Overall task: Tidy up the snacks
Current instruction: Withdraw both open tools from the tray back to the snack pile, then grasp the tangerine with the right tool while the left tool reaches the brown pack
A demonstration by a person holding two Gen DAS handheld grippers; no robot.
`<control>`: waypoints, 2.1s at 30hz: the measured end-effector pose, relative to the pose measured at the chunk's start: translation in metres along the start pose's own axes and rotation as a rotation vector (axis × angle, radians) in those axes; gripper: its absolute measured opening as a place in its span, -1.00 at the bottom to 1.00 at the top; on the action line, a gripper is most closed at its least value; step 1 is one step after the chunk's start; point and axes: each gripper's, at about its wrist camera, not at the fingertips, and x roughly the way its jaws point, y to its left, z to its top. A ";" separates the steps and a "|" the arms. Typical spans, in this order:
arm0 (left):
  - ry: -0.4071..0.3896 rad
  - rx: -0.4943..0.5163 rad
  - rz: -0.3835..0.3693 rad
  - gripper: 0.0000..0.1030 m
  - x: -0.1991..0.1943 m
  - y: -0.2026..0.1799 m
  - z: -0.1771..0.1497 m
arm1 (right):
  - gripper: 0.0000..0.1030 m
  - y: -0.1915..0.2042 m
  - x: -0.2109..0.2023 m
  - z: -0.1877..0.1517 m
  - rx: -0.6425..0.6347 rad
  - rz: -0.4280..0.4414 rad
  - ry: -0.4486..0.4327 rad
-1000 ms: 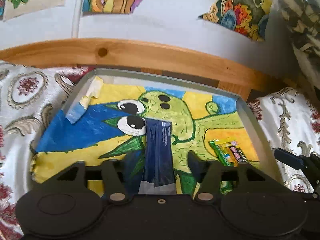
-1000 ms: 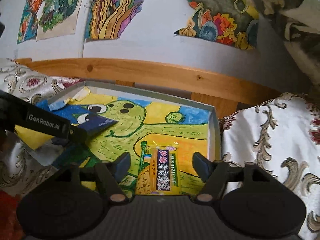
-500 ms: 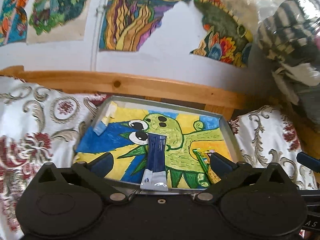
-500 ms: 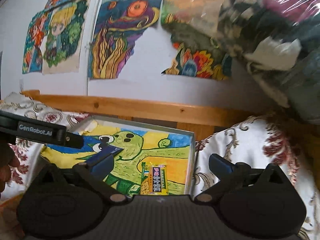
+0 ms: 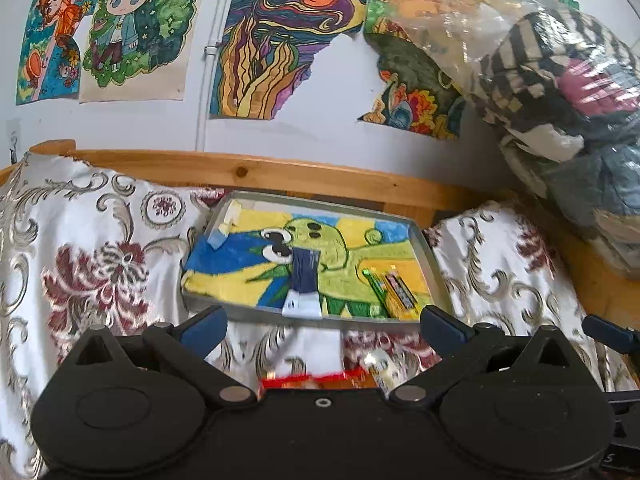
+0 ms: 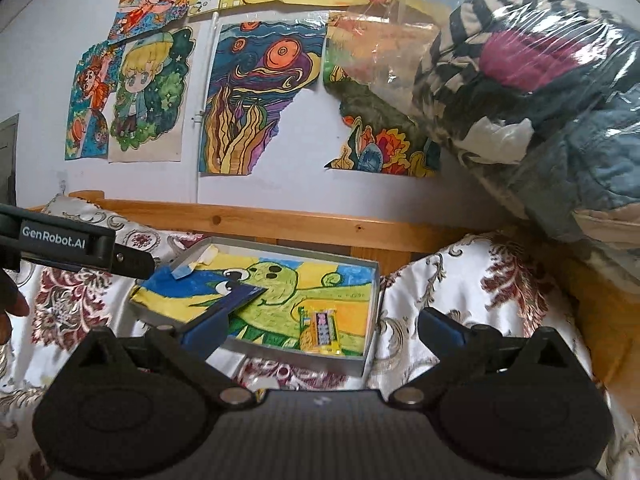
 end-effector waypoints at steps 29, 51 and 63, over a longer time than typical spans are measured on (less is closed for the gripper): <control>0.259 0.041 -0.064 0.98 -0.020 0.017 -0.128 | 0.99 0.041 -0.062 -0.092 -0.087 0.039 0.264; 0.456 -0.042 -0.101 0.98 0.031 0.014 -0.155 | 0.99 0.008 -0.001 -0.108 -0.093 0.112 0.453; 0.476 -0.032 -0.159 0.97 0.046 0.006 -0.162 | 0.99 -0.002 0.032 -0.106 -0.168 0.285 0.436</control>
